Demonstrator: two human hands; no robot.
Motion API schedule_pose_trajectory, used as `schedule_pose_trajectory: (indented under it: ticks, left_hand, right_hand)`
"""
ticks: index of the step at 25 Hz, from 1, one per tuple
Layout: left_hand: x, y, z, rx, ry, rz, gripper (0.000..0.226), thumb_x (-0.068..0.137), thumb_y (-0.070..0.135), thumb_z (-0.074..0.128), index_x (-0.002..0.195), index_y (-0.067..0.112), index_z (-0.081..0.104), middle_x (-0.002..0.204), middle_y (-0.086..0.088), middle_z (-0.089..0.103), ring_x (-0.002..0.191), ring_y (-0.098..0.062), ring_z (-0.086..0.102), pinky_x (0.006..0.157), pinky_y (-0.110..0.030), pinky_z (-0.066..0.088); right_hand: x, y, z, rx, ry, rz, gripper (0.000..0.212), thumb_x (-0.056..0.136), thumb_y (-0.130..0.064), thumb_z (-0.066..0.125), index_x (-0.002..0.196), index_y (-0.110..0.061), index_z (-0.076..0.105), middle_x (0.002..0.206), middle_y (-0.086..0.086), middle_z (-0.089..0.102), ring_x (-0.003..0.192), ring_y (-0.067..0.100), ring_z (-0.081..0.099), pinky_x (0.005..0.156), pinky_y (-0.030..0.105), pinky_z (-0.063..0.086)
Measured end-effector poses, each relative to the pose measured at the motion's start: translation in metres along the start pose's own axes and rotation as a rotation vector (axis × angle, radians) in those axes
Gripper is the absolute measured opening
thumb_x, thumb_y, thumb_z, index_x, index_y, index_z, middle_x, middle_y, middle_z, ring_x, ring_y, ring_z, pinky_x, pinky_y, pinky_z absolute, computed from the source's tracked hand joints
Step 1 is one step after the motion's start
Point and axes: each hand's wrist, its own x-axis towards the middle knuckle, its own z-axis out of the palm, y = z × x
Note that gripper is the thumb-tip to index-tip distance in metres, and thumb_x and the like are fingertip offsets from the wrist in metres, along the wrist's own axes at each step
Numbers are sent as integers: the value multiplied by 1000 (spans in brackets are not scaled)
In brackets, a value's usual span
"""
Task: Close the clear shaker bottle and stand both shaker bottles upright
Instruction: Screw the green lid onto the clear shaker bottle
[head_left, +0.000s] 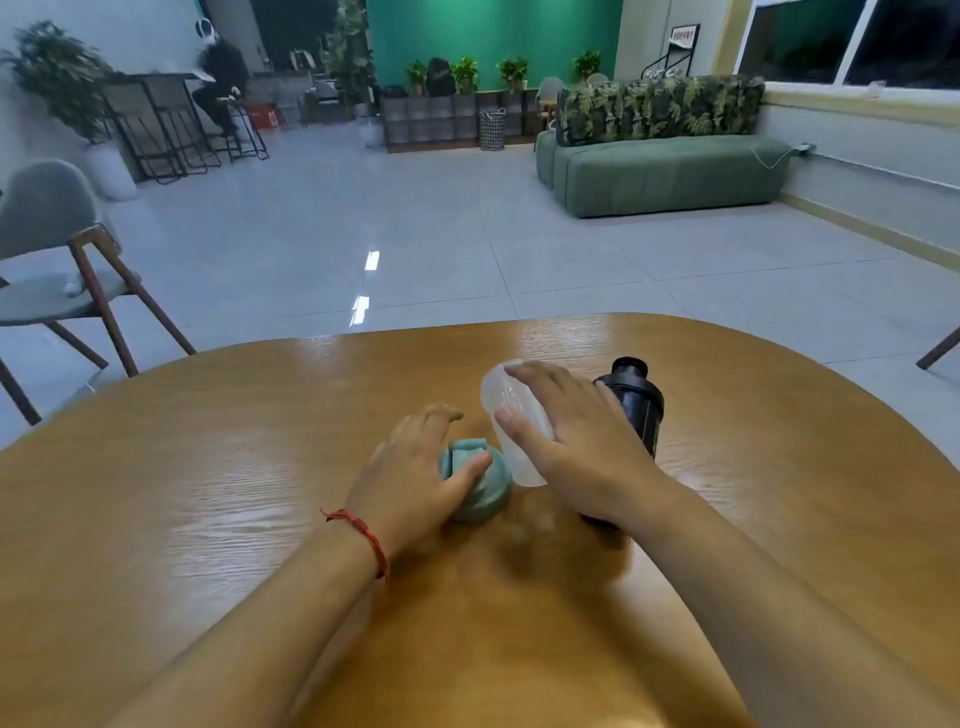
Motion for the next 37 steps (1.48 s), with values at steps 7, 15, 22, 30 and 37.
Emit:
schedule_pose_trajectory:
  ticks: [7,15,22,30,37]
  left_hand:
    - [51,-36,28,-221,35,-114,52,101,64,53,144,36,57,142,7,61,125,-11,57,96,-34,51]
    - [35,-44,25,-209,-110,12,85,75,75,78,149,49,44,141,24,56,129,0,54,107,-34,50]
    - [42,-42,21,-495,186,-183,81,69,60,94,135,40,49,127,19,65,109,6,68,90,-21,57]
    - [56,-63,18,-1189,215,-445,97,66,58,95,144,19,52,132,-13,73,122,-27,74,102,-52,61]
    - [57,-79,0,-1579,-136,-244,69,88,44,81,146,10,65,136,-14,64,121,-30,58,98,-47,54]
  right_hand:
    - [56,19,10,-106,19,-7,64,107,-70,38,165,-44,39,177,-14,33,163,16,28,133,59,18]
    - [59,23,32,-579,113,21,69,99,-69,43,152,-25,54,157,7,60,126,38,66,103,56,50]
    - [50,23,45,-669,70,83,91,94,-76,35,169,-27,22,169,12,49,116,37,77,127,71,23]
    - [46,25,50,-442,201,-147,86,97,-53,57,171,-21,28,165,4,55,130,30,70,127,67,29]
    - [44,27,36,-47,109,-369,77,90,-45,75,160,-29,45,156,-15,51,145,7,50,131,66,24]
